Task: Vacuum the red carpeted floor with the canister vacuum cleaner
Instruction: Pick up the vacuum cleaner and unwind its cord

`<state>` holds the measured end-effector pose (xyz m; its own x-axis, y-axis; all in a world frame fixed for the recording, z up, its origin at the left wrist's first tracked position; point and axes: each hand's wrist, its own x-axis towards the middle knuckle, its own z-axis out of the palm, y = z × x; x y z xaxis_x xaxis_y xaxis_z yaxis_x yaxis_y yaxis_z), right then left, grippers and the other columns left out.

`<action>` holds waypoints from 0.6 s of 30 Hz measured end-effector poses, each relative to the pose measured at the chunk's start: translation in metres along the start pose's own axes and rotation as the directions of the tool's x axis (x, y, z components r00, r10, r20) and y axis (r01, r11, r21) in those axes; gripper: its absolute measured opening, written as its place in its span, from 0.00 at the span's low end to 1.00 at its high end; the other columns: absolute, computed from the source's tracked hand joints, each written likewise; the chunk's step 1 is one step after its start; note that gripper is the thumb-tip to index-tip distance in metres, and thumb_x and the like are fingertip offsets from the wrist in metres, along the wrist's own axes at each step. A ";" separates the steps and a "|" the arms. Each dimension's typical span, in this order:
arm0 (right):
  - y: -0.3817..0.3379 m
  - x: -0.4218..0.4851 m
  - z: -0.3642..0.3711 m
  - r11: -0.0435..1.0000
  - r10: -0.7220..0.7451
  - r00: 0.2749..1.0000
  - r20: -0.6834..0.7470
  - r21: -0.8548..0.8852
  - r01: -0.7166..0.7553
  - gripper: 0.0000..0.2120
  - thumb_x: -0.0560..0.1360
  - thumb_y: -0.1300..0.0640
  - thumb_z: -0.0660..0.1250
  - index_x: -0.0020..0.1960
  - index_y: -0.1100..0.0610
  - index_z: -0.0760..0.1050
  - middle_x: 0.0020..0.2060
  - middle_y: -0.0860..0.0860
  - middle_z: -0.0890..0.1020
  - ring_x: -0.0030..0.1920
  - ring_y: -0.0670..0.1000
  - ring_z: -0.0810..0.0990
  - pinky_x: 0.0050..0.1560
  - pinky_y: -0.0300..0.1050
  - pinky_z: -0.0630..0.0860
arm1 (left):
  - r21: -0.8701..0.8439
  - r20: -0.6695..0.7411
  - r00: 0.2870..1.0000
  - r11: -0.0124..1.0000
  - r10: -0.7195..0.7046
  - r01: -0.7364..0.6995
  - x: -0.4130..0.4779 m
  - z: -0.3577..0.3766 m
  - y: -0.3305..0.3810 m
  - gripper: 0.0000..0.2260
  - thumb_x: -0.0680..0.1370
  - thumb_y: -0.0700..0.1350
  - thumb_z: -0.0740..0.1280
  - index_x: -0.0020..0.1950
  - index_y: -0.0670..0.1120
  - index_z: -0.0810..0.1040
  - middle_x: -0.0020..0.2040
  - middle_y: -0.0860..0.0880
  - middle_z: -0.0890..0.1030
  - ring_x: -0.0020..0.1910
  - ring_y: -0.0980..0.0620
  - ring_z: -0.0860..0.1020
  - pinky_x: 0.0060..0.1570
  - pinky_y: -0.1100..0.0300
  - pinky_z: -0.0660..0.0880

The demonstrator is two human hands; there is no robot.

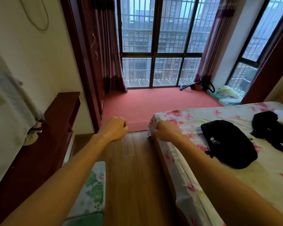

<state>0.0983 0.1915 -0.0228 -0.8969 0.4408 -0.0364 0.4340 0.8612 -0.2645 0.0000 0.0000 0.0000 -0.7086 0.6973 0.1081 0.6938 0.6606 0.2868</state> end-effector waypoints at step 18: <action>-0.010 0.268 -0.011 0.992 0.126 0.992 0.009 0.006 -0.126 0.11 0.79 0.56 0.62 0.40 0.59 0.75 0.35 0.53 0.78 0.31 0.51 0.73 0.30 0.39 0.69 | 0.023 0.068 0.997 0.999 0.047 -0.049 0.262 -0.001 -0.101 0.11 0.80 0.45 0.61 0.53 0.43 0.82 0.52 0.44 0.83 0.49 0.46 0.80 0.47 0.55 0.75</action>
<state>-0.1451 0.3039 -0.0188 -0.8355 0.5439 -0.0778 0.5434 0.7970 -0.2636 -0.2558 0.1151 0.0004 -0.6649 0.7448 0.0565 0.7301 0.6321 0.2594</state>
